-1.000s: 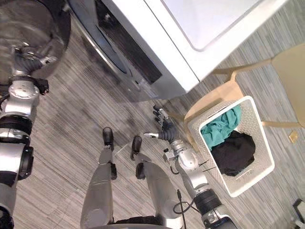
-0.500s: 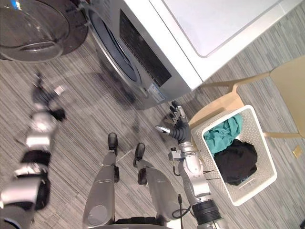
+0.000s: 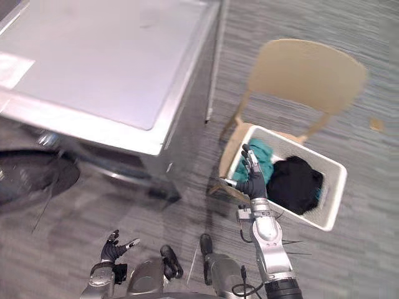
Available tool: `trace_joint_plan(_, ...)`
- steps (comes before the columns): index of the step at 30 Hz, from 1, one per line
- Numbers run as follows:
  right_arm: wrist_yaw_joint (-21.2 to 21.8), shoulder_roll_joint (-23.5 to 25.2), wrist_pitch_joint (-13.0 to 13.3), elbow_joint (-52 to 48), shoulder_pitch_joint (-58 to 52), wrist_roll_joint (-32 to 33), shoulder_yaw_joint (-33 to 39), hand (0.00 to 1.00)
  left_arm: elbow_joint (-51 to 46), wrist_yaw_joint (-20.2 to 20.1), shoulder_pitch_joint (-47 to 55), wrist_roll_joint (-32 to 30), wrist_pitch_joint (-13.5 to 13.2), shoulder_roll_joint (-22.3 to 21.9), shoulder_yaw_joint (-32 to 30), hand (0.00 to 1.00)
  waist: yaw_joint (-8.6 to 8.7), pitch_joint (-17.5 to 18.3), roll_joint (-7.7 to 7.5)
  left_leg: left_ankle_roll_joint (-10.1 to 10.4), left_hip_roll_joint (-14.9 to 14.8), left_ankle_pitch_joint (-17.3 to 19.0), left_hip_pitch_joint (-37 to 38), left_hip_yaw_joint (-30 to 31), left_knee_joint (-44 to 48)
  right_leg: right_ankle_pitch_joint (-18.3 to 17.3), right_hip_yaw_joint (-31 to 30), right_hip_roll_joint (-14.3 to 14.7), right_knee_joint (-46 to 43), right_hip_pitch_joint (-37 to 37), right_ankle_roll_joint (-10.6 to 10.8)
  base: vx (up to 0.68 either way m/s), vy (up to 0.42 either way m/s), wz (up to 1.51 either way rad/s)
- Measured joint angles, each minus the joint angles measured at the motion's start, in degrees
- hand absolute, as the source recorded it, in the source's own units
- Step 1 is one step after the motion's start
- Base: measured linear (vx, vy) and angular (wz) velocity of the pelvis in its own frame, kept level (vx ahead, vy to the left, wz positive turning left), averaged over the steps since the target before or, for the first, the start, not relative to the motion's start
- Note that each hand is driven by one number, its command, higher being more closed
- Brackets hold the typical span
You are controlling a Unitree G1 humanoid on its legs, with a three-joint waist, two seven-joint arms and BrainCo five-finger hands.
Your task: Pick up the laundry basket with both hands and put the clothes into the washing machine.
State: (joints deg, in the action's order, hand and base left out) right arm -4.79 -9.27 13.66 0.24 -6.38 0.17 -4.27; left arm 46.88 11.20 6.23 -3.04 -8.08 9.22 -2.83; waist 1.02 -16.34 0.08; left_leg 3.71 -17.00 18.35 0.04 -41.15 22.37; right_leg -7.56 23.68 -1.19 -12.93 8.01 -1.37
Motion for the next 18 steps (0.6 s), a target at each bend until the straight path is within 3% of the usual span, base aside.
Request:
trace_joint_plan(2, 0.0, -0.1, -0.5, 0.8, -0.6, -0.9, -0.1, 0.00, 0.0, -0.1, 0.0, -0.1, -0.1, 0.1, -0.1, 0.00, 0.11, 0.0, 0.02, -0.6, -3.1, 0.4, 0.2, -1.1, 5.9, -1.0, -2.1, 1.7, 0.3, -1.1, -0.6, 0.19, -0.110, -0.65)
trace_joint_plan(3, 0.0, -0.5, -0.6, 0.8, -1.1, -1.3, -0.1, 0.00, 0.5, -0.1, 0.0, -0.2, -0.1, -0.7, -0.1, 0.00, 0.20, -0.1, 0.55, -1.8, -6.8, 0.3, -0.5, 0.0, 13.5, -1.7, -3.0, 3.1, 0.0, -2.8, -1.4, 0.16, -0.099, -0.43)
trace_joint_plan(4, 0.0, -0.8, -0.6, 0.8, -1.4, -1.4, -0.1, 0.00, 1.1, -0.1, 0.0, -0.2, 0.0, -1.3, -0.1, 0.00, 0.32, 0.1, 0.95, -2.8, -8.6, -0.3, -1.4, 1.5, 17.6, -1.9, -3.2, 3.8, 0.1, -4.0, -1.7, 0.23, -0.097, -0.41)
trace_joint_plan(5, -0.1, -1.5, -0.6, 0.8, -1.9, -2.0, 0.0, 0.00, 1.7, -0.2, 0.0, -0.1, 0.1, -2.4, 0.0, 0.00, 0.27, 0.2, 1.18, -6.8, -10.4, -3.1, -3.7, 6.5, 25.1, -2.4, -3.7, 4.4, 0.2, -6.3, -2.5, 0.25, -0.039, -0.32)
trace_joint_plan(6, -0.3, -2.0, -0.7, 0.9, -2.0, -2.5, 0.0, 0.00, 1.6, -0.6, -0.1, 0.1, 0.0, -3.4, 0.2, 0.00, -0.04, 0.3, 0.88, -6.8, -9.9, -4.2, -6.7, 12.6, 29.8, -2.5, -5.0, 3.9, 0.2, -8.0, -2.7, 0.28, 0.016, -0.36)
trace_joint_plan(7, -0.4, -2.1, -0.7, 1.1, -1.9, -2.9, 0.1, 0.00, 1.6, -0.9, -0.2, 0.1, -0.2, -3.6, 0.4, 0.00, -0.36, 0.4, 0.62, -6.5, -8.7, -3.8, -7.9, 15.0, 30.3, -2.5, -5.6, 3.3, 0.2, -8.4, -2.7, 0.25, 0.072, -0.46)
trace_joint_plan(8, -0.8, -2.5, -0.8, 1.9, -1.0, -3.6, 0.4, 0.00, 1.4, -1.2, -0.8, 0.2, -0.7, -3.6, 0.6, 0.00, -0.61, 0.4, -0.24, -4.8, -3.8, -2.8, -11.3, 21.7, 27.6, -2.5, -7.3, 1.1, 0.4, -9.4, -2.6, 0.24, 0.105, -0.40)
trace_joint_plan(11, -1.6, -2.7, -1.4, 5.2, -0.2, -5.8, 0.6, 0.00, 0.9, -1.1, -1.0, 0.8, -0.9, -3.7, 0.6, 0.00, -1.53, 0.2, -0.58, -3.6, 1.7, -2.6, -12.9, 27.2, 17.5, -2.5, -8.6, -1.2, 0.6, -11.0, -2.2, 0.16, 0.133, -0.31)
trace_joint_plan(12, -2.0, -3.3, -1.8, 7.7, -0.2, -7.8, 1.3, 0.00, 1.1, -1.1, -0.8, 1.1, -0.3, -4.0, 0.7, 0.00, -2.05, 0.8, 0.52, 0.0, 4.7, -6.6, -12.3, 30.7, 4.8, -2.7, -9.2, -1.7, 0.7, -11.9, 0.0, 0.16, 0.203, -0.26)
trace_joint_plan(13, -2.4, -4.0, -2.3, 8.1, -0.3, -8.5, 1.3, 0.00, 1.1, -1.1, -0.3, 1.1, -0.3, -4.1, 1.0, 0.00, -2.08, 1.3, 1.72, 0.4, 5.0, -11.6, -12.0, 32.1, 0.0, -3.1, -9.6, -1.0, 0.8, -12.1, 0.8, 0.19, 0.255, -0.24)
trace_joint_plan(14, -2.8, -3.7, -3.0, 9.8, 0.6, -9.4, 1.4, 0.00, 1.1, -1.1, -0.2, 2.1, -0.2, -4.3, 0.8, 0.00, -2.26, 1.2, 1.29, 0.5, 5.7, -12.7, -12.0, 32.6, -0.2, -3.9, -10.5, -1.2, 1.1, -12.3, 2.8, 0.12, 0.168, -0.09)
trace_joint_plan(16, -3.0, -3.6, -3.6, 12.4, 2.1, -12.1, 2.0, 0.00, 1.8, -1.2, -0.2, 2.1, -0.1, -2.2, 1.4, 0.00, -2.28, 1.6, -0.18, 0.3, 8.2, -12.8, -11.1, 32.5, -1.9, -3.0, -11.1, -3.6, 2.8, -13.0, 4.3, 0.13, 0.192, 0.05)
trace_joint_plan(18, -4.0, -3.6, -3.9, 14.4, 4.0, -14.2, 2.4, 0.00, 2.4, -1.2, 0.0, 2.1, -0.1, -1.9, 1.8, 0.00, -2.74, 1.6, -0.22, 0.0, 9.2, -12.6, -10.8, 32.0, -2.4, -2.4, -11.4, -4.7, 3.8, -13.6, 5.3, 0.09, 0.150, -0.03)
